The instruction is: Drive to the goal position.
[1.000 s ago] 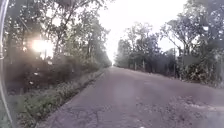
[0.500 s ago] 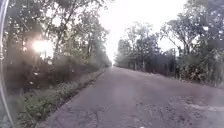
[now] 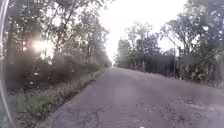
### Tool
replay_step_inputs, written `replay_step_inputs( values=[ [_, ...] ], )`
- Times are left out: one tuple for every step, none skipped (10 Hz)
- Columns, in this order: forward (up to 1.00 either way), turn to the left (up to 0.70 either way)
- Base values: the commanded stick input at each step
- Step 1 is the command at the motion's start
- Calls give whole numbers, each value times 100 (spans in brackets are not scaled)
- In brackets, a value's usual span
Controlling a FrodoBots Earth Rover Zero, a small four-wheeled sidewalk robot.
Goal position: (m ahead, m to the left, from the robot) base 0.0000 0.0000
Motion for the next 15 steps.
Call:
replay_step_inputs(
  values=[
    [10, 1],
    [10, 1],
    [10, 1],
    [10, 1],
    [10, 1],
    [10, 1],
    [10, 1],
    [10, 1],
    [10, 1],
    [10, 1],
    [10, 1],
    [10, 1],
    [10, 1],
    [10, 1],
    [10, 1]
  ],
)
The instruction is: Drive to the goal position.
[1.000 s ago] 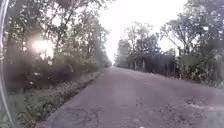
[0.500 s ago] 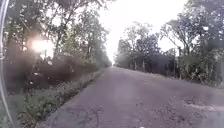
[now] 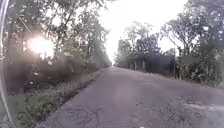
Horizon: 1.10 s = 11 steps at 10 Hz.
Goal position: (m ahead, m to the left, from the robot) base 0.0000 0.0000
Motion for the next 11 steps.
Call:
replay_step_inputs(
  values=[
    [10, 1],
    [10, 1],
    [10, 1],
    [10, 1],
    [10, 1],
    [10, 1],
    [10, 1],
    [10, 1],
    [10, 1],
    [10, 1],
    [10, 1]
  ],
)
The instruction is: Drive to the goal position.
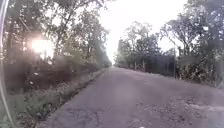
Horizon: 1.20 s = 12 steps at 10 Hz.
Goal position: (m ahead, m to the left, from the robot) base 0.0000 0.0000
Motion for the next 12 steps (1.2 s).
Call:
replay_step_inputs(
  values=[
    [10, 1],
    [10, 1],
    [10, 1],
    [10, 1],
    [10, 1],
    [10, 1],
    [10, 1],
    [10, 1],
    [10, 1],
    [10, 1],
    [10, 1],
    [10, 1]
  ],
)
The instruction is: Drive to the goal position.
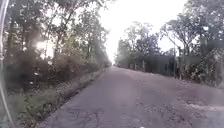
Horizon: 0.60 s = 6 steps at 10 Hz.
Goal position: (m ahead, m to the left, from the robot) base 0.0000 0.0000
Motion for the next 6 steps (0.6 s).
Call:
replay_step_inputs(
  values=[
    [10, 1],
    [10, 1],
    [10, 1],
    [10, 1],
    [10, 1],
    [10, 1]
  ],
)
